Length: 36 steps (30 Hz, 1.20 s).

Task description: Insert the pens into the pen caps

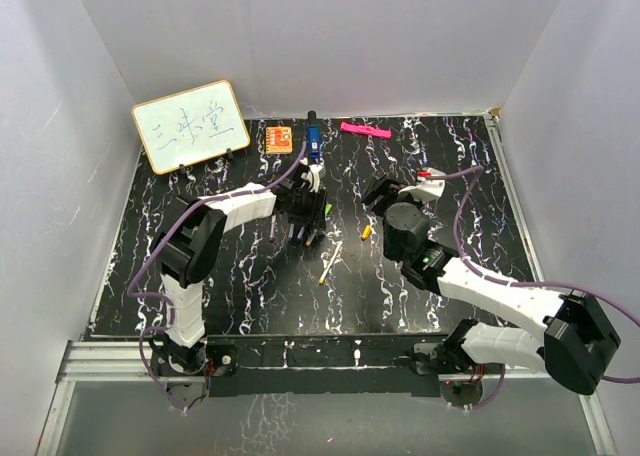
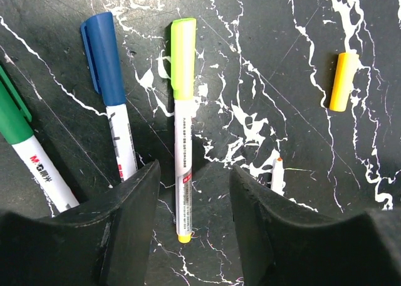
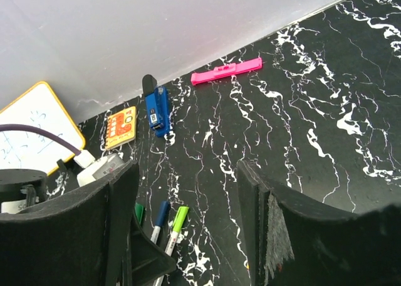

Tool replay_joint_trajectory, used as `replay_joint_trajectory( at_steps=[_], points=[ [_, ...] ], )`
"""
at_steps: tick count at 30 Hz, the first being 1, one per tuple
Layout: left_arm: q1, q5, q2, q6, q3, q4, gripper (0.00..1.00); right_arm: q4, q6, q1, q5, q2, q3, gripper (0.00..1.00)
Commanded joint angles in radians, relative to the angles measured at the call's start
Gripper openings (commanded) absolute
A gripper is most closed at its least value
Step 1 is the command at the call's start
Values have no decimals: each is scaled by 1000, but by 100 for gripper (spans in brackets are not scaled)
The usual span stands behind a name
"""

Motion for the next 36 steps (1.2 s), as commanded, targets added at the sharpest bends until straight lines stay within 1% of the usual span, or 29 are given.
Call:
replay_joint_trajectory(
  at_steps=[1,2,3,5,7,9,13,16,19,27,36],
  points=[
    [-4,-3,-112,6,1,-10,47,1,20,-5,49,14,11,63],
    [-5,3,-133,5,-7,-5,47,-12,33,-9,56,18,10,65],
    [-7,7,-155,4,-15,0,48,-34,58,-20,54,21,12,70],
    [-11,10,-198,7,-30,-1,48,-80,123,-70,-1,23,0,75],
    [-19,0,-241,20,-46,-15,48,-122,212,-155,-124,16,-26,75],
    [-31,-9,-277,30,-66,-37,48,-136,248,-227,-199,12,-48,74],
    [-81,-35,-317,41,-117,-98,48,-220,248,-288,-228,63,-9,72],
    [-135,-59,-312,41,-154,-145,48,-321,247,-293,-232,139,55,69],
    [-191,-79,-305,29,-177,-183,48,-374,255,-293,-264,211,96,68],
    [-273,-145,-265,16,-181,-248,51,-379,277,-293,-362,335,122,63],
    [-318,-230,-187,7,-178,-193,51,-362,276,-293,-415,408,124,56]
  ],
)
